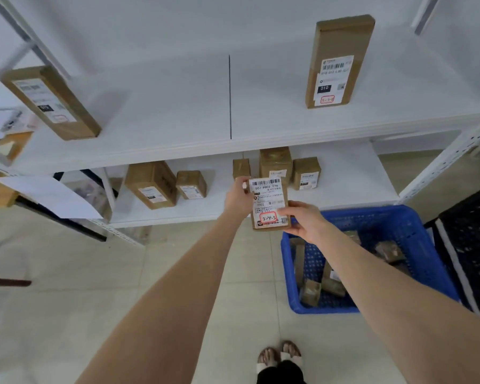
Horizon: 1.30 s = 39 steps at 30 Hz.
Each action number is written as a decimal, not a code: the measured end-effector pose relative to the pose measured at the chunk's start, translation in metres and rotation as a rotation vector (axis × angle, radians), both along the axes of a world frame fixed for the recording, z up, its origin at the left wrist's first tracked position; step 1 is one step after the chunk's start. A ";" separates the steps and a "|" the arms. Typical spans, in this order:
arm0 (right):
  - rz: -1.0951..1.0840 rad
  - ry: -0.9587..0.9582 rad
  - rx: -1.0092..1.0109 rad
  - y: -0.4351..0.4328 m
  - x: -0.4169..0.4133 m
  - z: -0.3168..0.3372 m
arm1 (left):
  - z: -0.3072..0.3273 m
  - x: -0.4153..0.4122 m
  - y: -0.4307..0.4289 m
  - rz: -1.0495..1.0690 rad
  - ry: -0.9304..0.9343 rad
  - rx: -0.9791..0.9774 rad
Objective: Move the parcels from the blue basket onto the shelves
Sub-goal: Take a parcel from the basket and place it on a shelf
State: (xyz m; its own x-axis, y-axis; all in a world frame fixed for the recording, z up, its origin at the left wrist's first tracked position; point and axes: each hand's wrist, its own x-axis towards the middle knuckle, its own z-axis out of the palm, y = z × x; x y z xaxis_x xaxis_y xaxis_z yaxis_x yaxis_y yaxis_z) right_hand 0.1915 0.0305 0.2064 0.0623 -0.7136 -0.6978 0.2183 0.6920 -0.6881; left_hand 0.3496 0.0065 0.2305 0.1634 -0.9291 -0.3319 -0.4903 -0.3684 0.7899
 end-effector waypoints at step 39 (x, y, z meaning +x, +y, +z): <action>0.030 0.596 -0.353 -0.211 0.251 -0.391 | -0.366 0.232 -0.192 -0.071 -0.040 -0.125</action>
